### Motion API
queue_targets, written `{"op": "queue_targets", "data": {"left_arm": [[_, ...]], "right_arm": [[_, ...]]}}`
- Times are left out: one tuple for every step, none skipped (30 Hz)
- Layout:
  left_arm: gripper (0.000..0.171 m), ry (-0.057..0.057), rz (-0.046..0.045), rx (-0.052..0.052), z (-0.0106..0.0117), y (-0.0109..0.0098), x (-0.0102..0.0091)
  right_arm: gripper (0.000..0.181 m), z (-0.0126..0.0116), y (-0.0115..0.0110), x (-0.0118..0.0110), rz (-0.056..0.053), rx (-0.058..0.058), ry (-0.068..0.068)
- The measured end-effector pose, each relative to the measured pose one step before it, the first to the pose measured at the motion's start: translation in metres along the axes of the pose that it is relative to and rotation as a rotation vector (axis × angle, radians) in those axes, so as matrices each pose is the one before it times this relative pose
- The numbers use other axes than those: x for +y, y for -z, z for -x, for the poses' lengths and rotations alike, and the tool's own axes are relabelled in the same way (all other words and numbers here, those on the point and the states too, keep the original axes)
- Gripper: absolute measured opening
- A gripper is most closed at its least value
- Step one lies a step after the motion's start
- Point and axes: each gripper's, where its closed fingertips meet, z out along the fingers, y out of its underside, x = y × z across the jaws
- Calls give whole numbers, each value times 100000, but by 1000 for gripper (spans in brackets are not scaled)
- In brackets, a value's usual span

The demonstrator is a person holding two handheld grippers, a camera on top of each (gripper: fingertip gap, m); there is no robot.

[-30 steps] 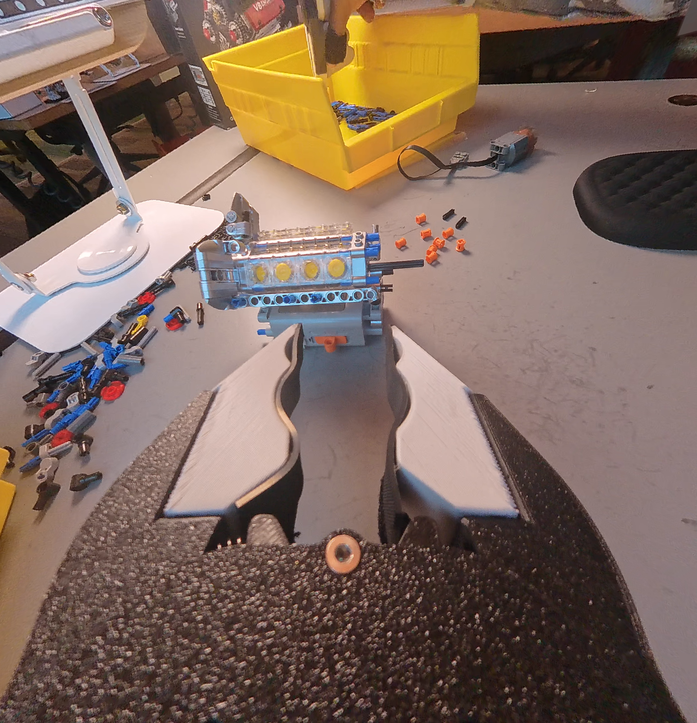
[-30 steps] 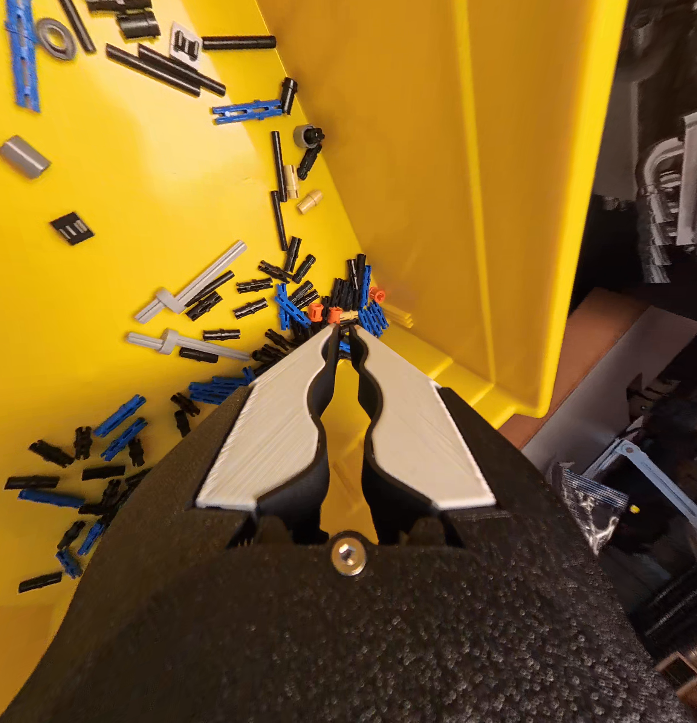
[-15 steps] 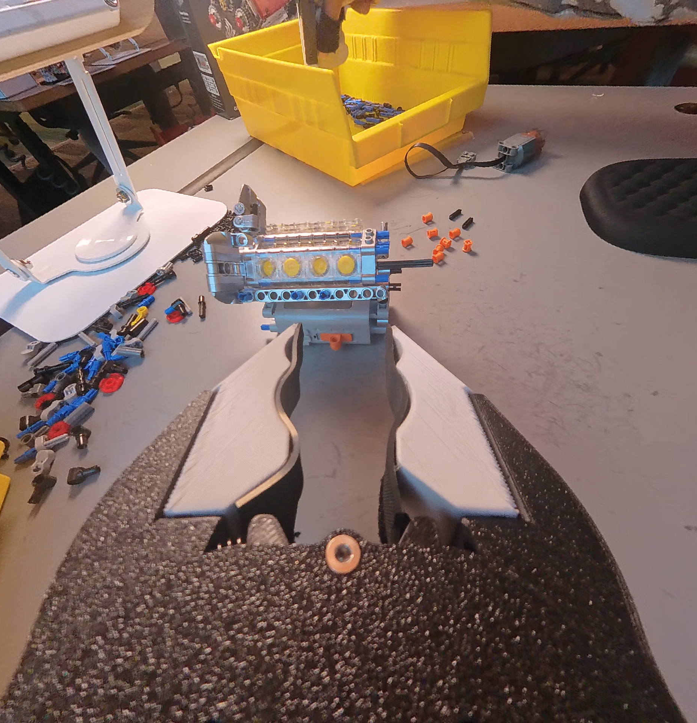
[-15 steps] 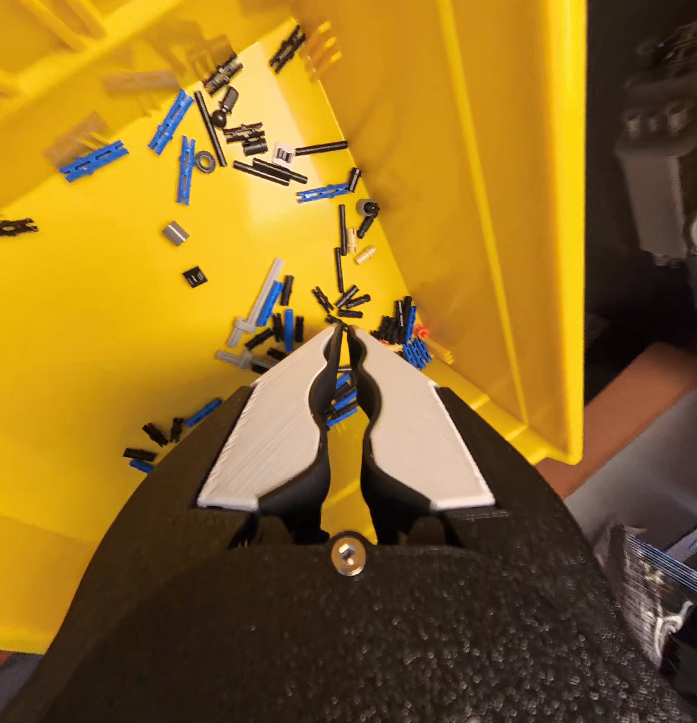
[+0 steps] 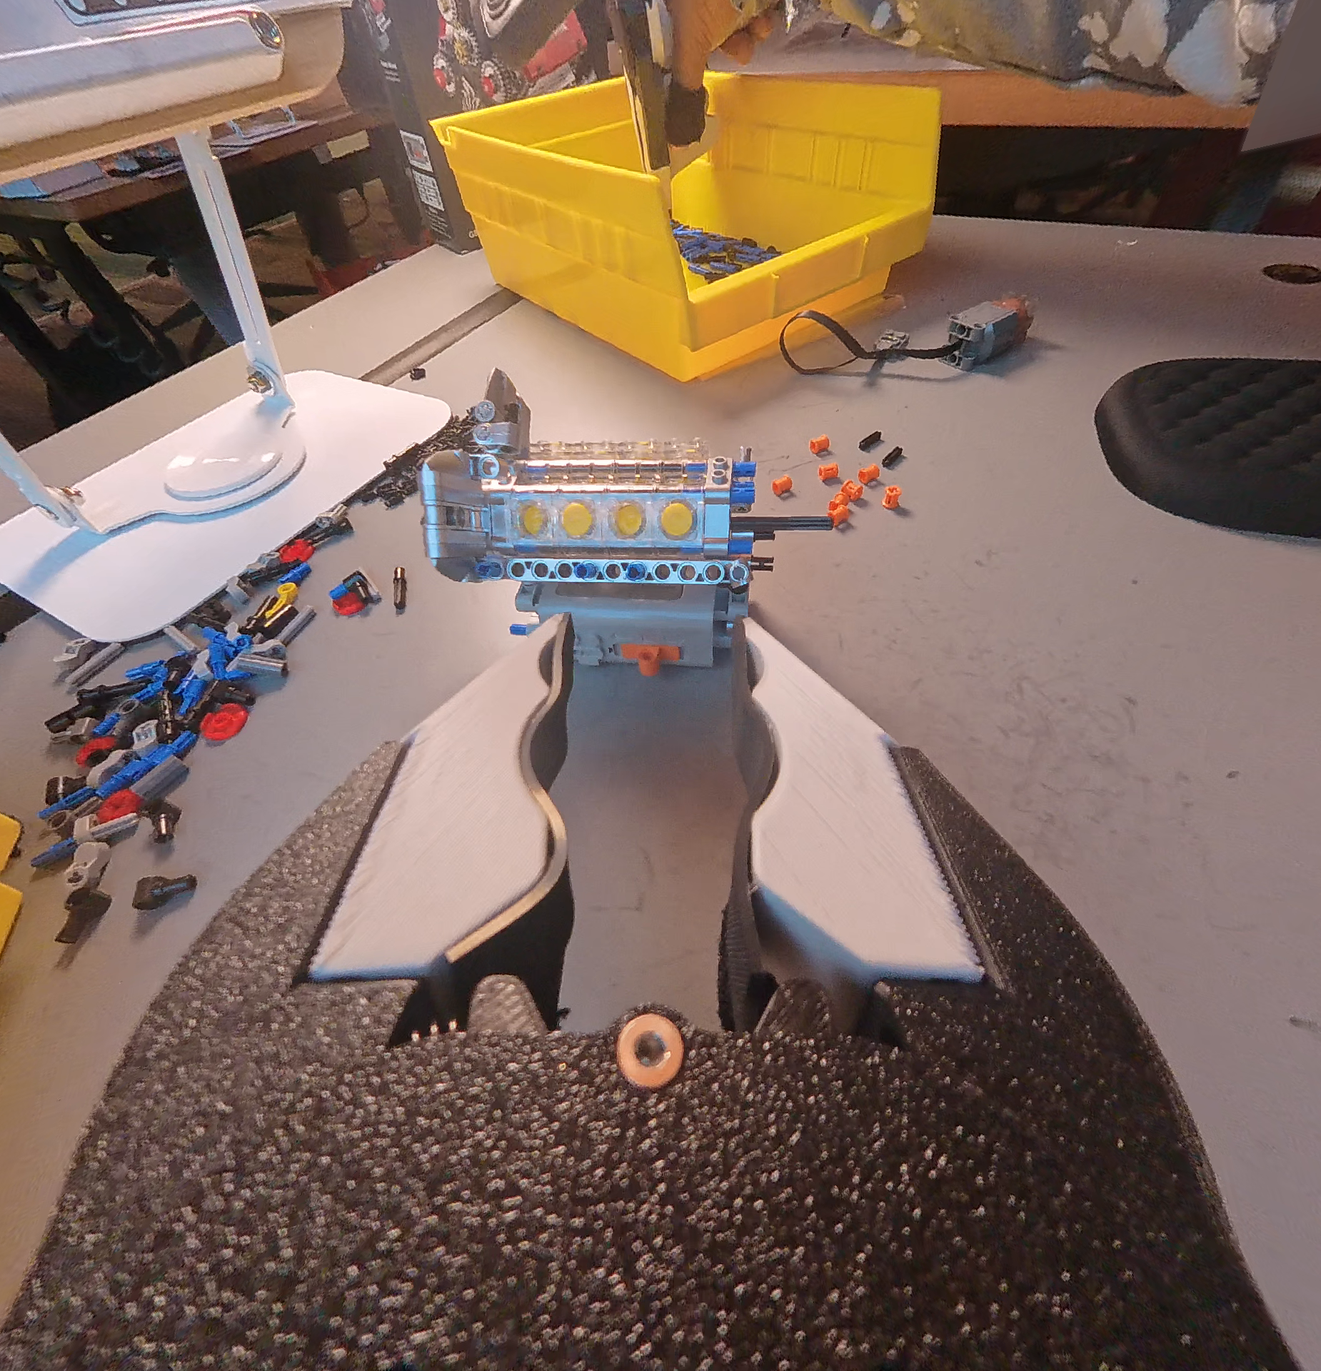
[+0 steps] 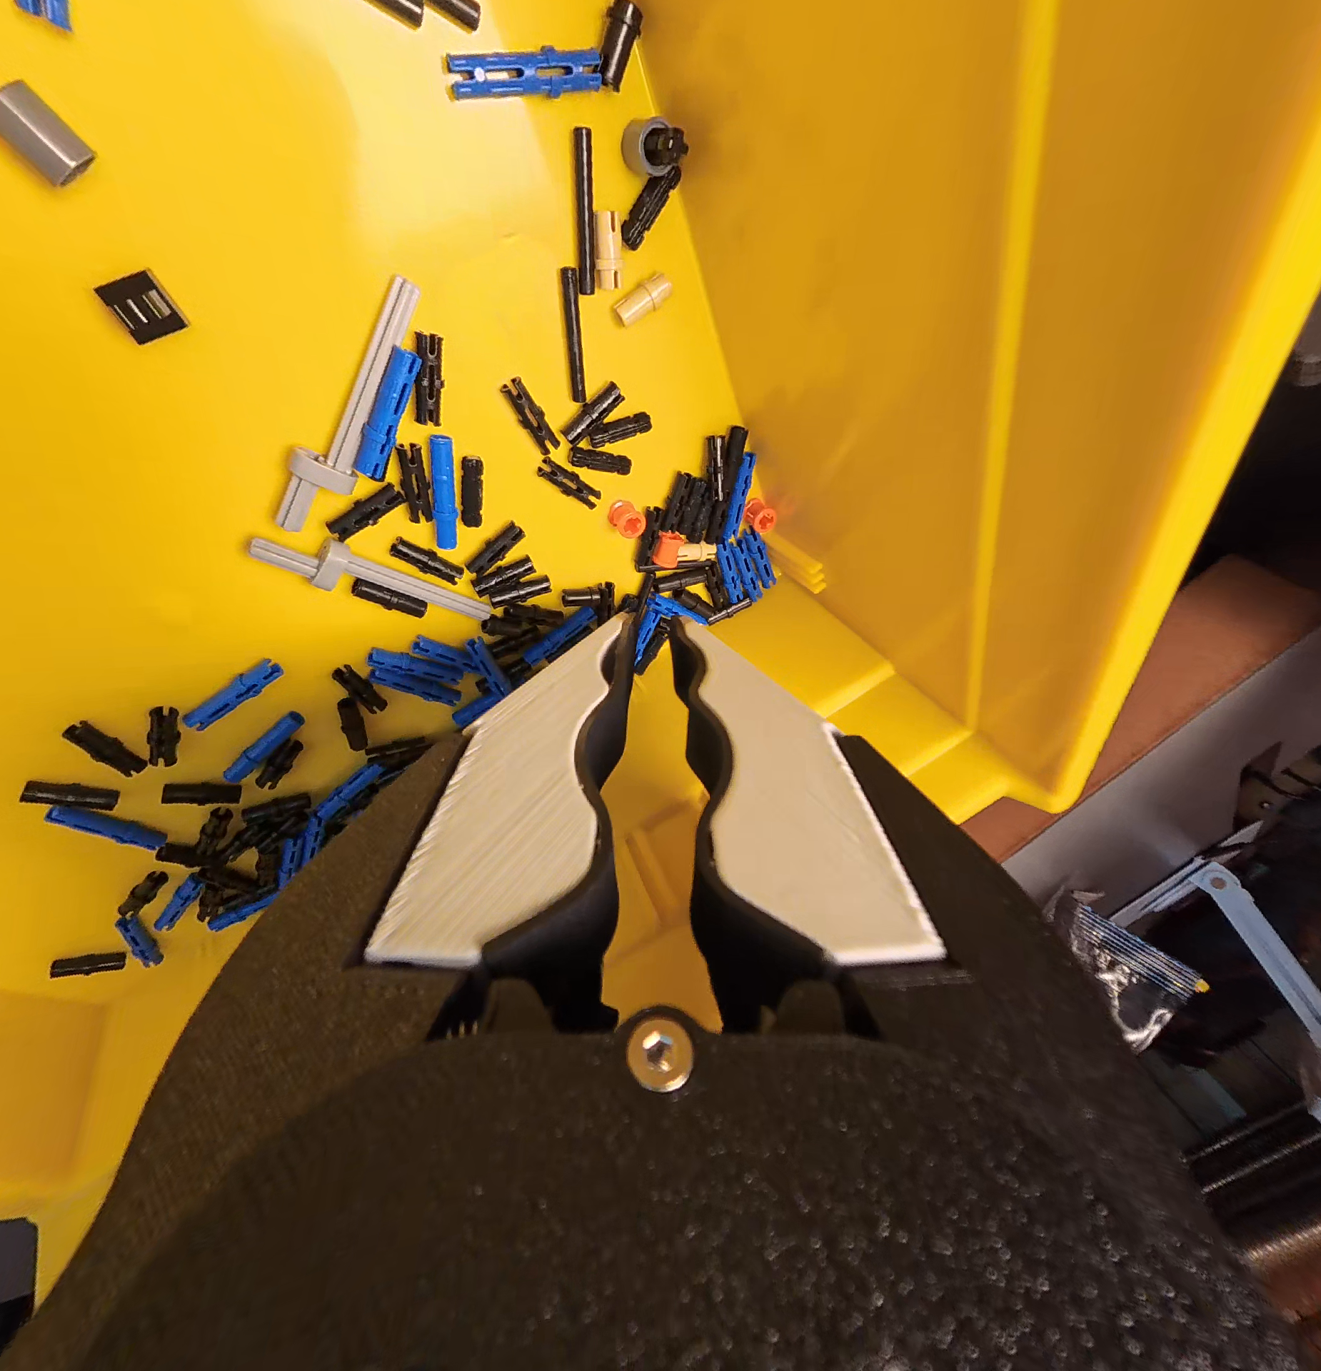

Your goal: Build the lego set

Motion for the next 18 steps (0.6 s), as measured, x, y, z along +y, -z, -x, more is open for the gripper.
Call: {"op": "queue_targets", "data": {"left_arm": [[40, 797, -708, -130, 109, 77, -88], [41, 691, -646, -256, 106, 68, -77], [42, 547, -428, -127, 81, 46, -61], [44, 388, -154, -43, 54, 19, -19], [46, 249, 89, -52, 32, -19, 6], [48, 128, 262, -31, 26, -35, 32], [49, 21, 374, -29, 5, -37, 42], [51, -63, 406, -58, 9, -50, 52], [51, -132, 379, 47, -23, -50, 48], [52, -153, 329, 127, -30, -29, 38], [52, -90, 249, 15, -10, -34, 38], [52, -27, 171, -18, -4, -24, 22], [53, 18, 145, 41, -5, -20, 10], [53, 65, 114, -13, 13, -10, 21], [53, 101, 47, -58, 18, -11, 2], [53, 129, 11, -1, 13, -1, 2], [53, 138, 42, 96, 3, -8, 3], [53, 109, 126, 193, -5, -14, 22]], "right_arm": [[9, 33, -60, 9, 132, -44, 521], [10, 59, -42, -4, 5, -280, 447], [11, 43, -48, -20, -10, -202, 283], [11, 57, -47, -22, -37, -267, 340], [12, 87, -66, 29, 224, -319, 339], [13, 97, -93, 75, 571, -389, 452], [14, 74, -133, 130, 919, -60, 614], [14, 4, -150, 150, 1128, 512, 817], [14, 42, -117, 17, 390, 374, 947], [14, 142, -81, -47, 65, -345, 532], [12, 15, -21, -26, 130, 322, 351], [13, 23, 44, -84, -326, 82, 632], [13, 103, 115, -202, -1261, -726, 164], [13, -10, 229, -329, -2139, -237, -441], [13, -109, 350, -500, -3244, 230, -551], [12, 20, 422, -615, -4091, -743, -769], [10, 323, 419, -707, -4637, -2665, -875], [8, 548, 328, -666, -4435, -4012, -1063]]}}
